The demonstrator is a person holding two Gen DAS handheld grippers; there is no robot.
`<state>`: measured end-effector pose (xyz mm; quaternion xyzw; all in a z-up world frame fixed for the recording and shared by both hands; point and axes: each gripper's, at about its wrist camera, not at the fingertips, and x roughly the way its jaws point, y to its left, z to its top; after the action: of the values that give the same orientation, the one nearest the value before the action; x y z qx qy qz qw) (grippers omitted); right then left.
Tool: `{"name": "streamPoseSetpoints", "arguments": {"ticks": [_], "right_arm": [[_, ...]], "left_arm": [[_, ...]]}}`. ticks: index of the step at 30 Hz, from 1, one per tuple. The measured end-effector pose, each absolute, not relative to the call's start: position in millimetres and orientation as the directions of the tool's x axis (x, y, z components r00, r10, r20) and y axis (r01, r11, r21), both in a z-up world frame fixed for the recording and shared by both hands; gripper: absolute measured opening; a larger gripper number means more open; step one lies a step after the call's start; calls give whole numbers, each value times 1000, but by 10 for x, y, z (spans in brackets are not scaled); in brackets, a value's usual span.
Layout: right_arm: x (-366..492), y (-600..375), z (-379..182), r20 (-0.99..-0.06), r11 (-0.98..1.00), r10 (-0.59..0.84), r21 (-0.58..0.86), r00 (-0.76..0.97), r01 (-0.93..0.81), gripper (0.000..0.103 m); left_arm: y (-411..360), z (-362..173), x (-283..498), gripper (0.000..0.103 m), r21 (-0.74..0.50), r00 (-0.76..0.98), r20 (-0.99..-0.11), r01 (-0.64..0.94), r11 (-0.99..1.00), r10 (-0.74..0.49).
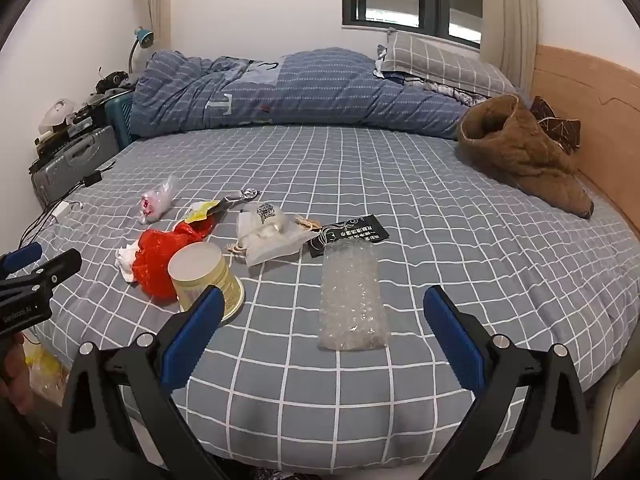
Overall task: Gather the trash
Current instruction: 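Move both grippers toward the trash on the bed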
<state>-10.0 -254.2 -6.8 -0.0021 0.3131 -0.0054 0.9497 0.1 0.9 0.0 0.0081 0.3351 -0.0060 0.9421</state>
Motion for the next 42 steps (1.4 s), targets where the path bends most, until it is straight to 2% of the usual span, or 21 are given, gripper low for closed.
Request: {"name": "streamPoseSetpoints", "arguments": {"ticks": [5,42], "right_arm": [[-115,-2476,-79,-586,998,-50,-59,809,18,96],[-120,-2480,-71,-589,999,-39,-46,807,15,96]], "left_arm": [[78,19,13,98,15,774,-634,19,1000,-5],[11,-20,2,98,44,780,-625,11,999,19]]}}
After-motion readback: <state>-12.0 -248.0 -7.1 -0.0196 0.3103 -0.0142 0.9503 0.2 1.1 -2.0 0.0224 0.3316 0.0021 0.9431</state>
